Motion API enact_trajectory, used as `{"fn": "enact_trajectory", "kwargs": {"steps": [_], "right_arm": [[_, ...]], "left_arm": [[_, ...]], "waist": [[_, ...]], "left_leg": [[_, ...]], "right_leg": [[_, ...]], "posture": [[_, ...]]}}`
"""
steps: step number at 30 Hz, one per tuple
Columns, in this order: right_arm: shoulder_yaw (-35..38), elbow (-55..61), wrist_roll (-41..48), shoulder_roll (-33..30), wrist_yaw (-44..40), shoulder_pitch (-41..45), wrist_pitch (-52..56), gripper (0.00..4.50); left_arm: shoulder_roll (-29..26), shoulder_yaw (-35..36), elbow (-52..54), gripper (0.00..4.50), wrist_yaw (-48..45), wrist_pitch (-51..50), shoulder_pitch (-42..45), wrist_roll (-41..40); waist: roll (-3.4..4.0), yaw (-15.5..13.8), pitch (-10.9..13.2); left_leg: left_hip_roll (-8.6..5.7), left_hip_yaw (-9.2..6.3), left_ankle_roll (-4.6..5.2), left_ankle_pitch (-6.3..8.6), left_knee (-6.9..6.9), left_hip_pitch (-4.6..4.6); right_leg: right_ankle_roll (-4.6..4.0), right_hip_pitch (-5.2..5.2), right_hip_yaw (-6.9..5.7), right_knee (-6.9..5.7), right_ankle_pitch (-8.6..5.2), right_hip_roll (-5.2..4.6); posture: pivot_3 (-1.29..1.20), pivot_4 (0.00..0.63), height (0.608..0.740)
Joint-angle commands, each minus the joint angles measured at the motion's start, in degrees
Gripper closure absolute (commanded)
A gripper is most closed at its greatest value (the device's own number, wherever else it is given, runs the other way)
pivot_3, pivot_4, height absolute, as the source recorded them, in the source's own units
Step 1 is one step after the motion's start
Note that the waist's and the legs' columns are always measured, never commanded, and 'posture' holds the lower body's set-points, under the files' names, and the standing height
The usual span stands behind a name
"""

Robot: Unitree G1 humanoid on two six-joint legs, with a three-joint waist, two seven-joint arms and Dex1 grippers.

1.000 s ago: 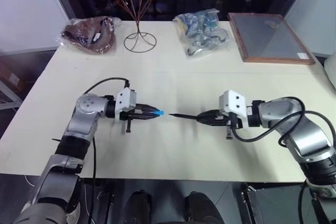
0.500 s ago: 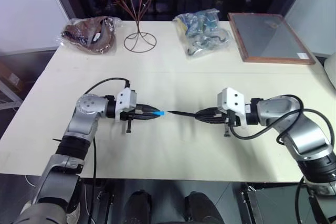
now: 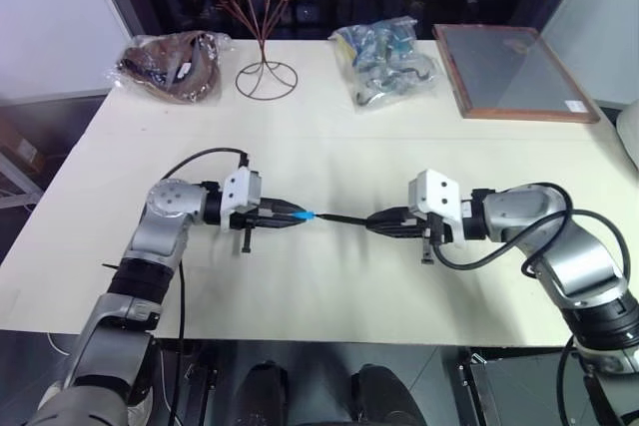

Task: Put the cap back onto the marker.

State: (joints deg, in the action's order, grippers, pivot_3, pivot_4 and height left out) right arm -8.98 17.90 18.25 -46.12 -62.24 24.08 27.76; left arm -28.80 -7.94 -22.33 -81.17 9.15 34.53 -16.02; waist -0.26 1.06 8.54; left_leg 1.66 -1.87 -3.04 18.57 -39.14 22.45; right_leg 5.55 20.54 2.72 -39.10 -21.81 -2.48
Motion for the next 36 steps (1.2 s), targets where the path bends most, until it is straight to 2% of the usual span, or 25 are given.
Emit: {"fn": "enact_trajectory", "kwargs": {"steps": [1, 36], "right_arm": [[0.3, 2.2, 0.3, 0.2, 0.2, 0.1, 0.0, 4.50], [2.0, 0.5, -0.5, -2.7, -0.5, -2.7, -2.3, 4.50]], "left_arm": [[0.1, 0.6, 2.2, 3.89, 0.0, 0.4, 0.4, -0.8], [-1.8, 1.6, 7.1, 3.89, 0.8, -2.1, -2.6, -2.1]], "waist": [[0.00, 0.0, 0.0], [0.00, 0.0, 0.0]], "left_leg": [[0.00, 0.00, 0.00, 0.00, 0.00, 0.00], [0.00, 0.01, 0.00, 0.00, 0.00, 0.00]], "right_leg": [[0.00, 0.00, 0.00, 0.00, 0.00, 0.00], [0.00, 0.00, 0.00, 0.00, 0.00, -0.01]], "posture": [[0.00, 0.150, 0.740], [0.00, 0.150, 0.740]]}}
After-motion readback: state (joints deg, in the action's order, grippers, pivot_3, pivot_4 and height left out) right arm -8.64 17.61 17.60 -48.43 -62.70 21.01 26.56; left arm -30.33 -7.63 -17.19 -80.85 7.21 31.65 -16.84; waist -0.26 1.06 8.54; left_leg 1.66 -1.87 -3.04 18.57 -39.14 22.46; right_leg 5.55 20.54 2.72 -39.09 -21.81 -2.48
